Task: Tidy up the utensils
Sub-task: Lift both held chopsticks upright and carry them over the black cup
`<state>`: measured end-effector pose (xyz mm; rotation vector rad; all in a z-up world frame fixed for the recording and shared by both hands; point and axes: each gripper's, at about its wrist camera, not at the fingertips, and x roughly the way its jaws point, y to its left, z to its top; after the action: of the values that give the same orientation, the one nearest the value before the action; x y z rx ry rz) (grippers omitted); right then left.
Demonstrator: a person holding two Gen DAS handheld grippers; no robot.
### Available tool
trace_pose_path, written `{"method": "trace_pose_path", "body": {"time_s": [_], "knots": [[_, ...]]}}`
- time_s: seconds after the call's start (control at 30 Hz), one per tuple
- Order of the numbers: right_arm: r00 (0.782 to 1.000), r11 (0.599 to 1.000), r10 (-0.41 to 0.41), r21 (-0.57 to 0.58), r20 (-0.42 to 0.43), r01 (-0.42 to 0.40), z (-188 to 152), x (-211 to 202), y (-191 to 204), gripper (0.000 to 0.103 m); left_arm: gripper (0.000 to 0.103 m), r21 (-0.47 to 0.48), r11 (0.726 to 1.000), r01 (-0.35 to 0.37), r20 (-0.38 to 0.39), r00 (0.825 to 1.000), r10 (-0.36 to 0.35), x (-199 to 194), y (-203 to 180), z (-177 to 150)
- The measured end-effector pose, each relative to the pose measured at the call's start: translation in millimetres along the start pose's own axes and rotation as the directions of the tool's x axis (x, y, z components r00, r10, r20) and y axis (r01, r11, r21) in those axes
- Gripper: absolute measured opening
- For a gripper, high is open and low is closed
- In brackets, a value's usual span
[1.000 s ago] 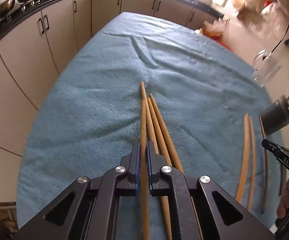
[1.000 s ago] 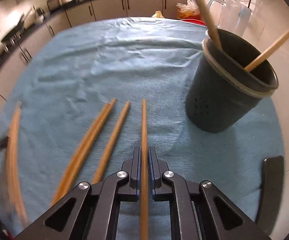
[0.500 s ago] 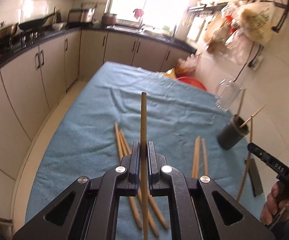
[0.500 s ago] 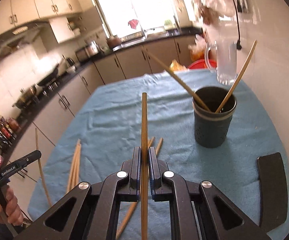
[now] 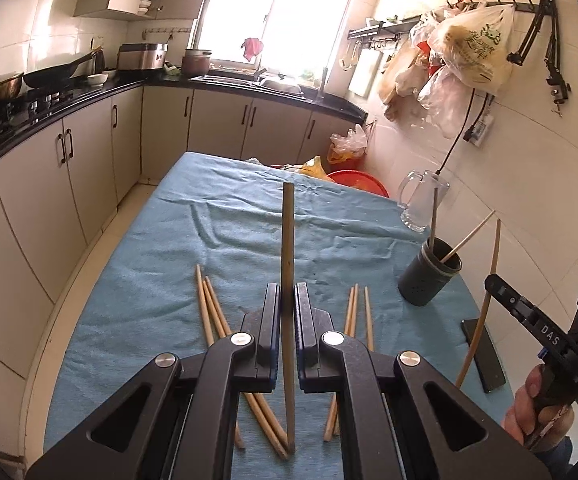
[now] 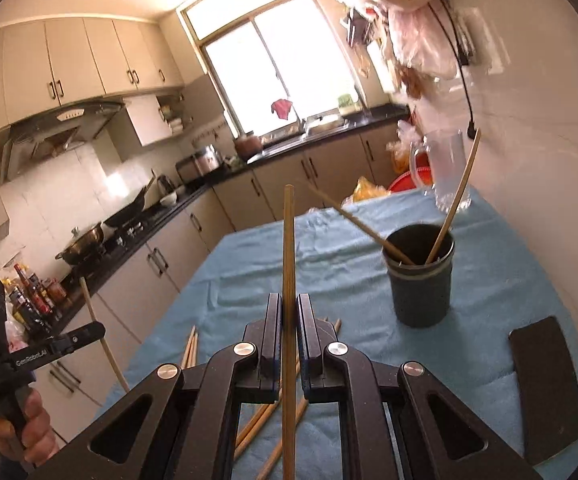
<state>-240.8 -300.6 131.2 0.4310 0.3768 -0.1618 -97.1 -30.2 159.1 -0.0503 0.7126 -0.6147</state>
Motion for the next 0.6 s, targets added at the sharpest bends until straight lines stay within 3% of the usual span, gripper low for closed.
{"method": "trace_pose_path", "body": {"time_s": [0.17,0.6], "knots": [[0.999,0.999,0.035,0.000,0.032,-0.035,0.4,-6.2,0.0,0.007,0.006,0.012,1.000,0.012,0.000,1.000,-0.012,0.9,-9.3,3.7],[0.988,1.000,-0.012,0.000,0.156,0.013,29.5,-16.5,-13.8,0.007,0.006,0.096,0.992,0.083,0.005,0.996,-0.084,7.0,-58.1,34.7]]}}
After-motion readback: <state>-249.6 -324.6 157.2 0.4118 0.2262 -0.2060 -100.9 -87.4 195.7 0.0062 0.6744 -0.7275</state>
